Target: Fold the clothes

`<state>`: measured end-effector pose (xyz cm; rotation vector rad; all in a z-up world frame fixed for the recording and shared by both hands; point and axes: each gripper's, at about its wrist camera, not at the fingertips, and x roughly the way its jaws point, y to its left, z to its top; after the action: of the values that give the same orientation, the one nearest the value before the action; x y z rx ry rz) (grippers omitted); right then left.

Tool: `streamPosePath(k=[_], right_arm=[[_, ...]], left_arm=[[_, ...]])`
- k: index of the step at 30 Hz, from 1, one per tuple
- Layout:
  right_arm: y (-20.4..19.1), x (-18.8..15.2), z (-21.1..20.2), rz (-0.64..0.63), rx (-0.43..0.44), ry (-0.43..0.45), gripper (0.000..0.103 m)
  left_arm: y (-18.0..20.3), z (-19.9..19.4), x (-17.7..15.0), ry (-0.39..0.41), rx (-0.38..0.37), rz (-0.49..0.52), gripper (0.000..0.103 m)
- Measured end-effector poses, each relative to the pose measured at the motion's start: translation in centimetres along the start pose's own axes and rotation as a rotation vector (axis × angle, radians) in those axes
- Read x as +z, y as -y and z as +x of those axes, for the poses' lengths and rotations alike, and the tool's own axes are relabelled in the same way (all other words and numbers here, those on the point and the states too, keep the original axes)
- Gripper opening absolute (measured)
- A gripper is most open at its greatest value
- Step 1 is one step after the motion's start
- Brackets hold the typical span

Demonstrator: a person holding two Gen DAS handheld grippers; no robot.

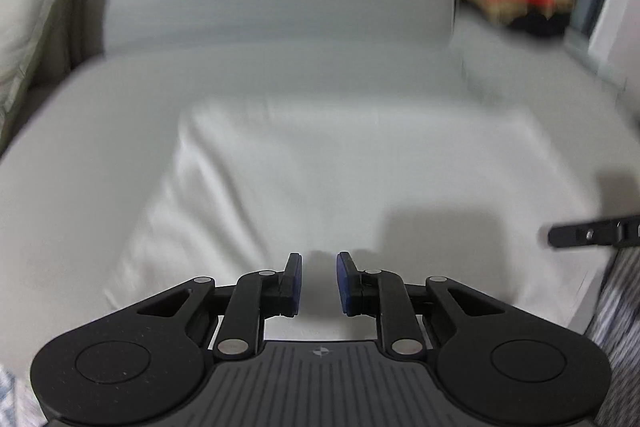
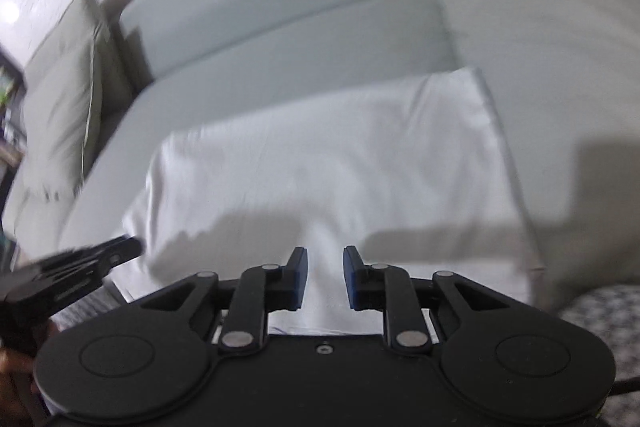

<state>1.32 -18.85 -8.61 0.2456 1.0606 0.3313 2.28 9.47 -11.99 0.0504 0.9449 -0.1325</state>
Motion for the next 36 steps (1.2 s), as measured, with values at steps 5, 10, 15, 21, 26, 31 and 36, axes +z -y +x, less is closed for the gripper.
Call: streamPosePath(k=[5, 10, 15, 21, 26, 31, 36], right_arm=[[-0.9, -2.4, -1.2, -0.087, -0.020, -0.110, 0.021], [1.2, -1.6, -4.3, 0.023, 0.087, -0.007, 0.031], [1.8, 1.1, -3.7, 0.159, 0.187, 0.051, 0.058], [0.4, 4.0, 2.6, 0.250, 0.280, 0.019, 0.052], [0.4, 4.1, 7.0, 0.304, 0.254, -0.038, 0.043], [1.1, 3.5, 7.5, 0.342, 0.280, -0.043, 0.041], [1.5, 3.4, 7.9, 0.363, 0.299, -0.049, 0.041]], left_arm=[[0.2, -3.4, -1.4, -0.009, -0.051, 0.095, 0.019], [-4.7, -4.9, 0.0, 0.107, -0.112, -0.160, 0.021], [-9.7, -4.3, 3.2, 0.209, -0.079, -0.306, 0.039], [-14.6, 1.0, 7.4, 0.194, -0.081, -0.412, 0.040], [-18.2, 5.2, 8.7, 0.133, -0.162, -0.568, 0.039], [-20.6, 9.0, 7.6, 0.074, -0.301, -0.708, 0.037], [-21.7, 9.4, 7.1, 0.125, -0.471, -0.776, 0.026]])
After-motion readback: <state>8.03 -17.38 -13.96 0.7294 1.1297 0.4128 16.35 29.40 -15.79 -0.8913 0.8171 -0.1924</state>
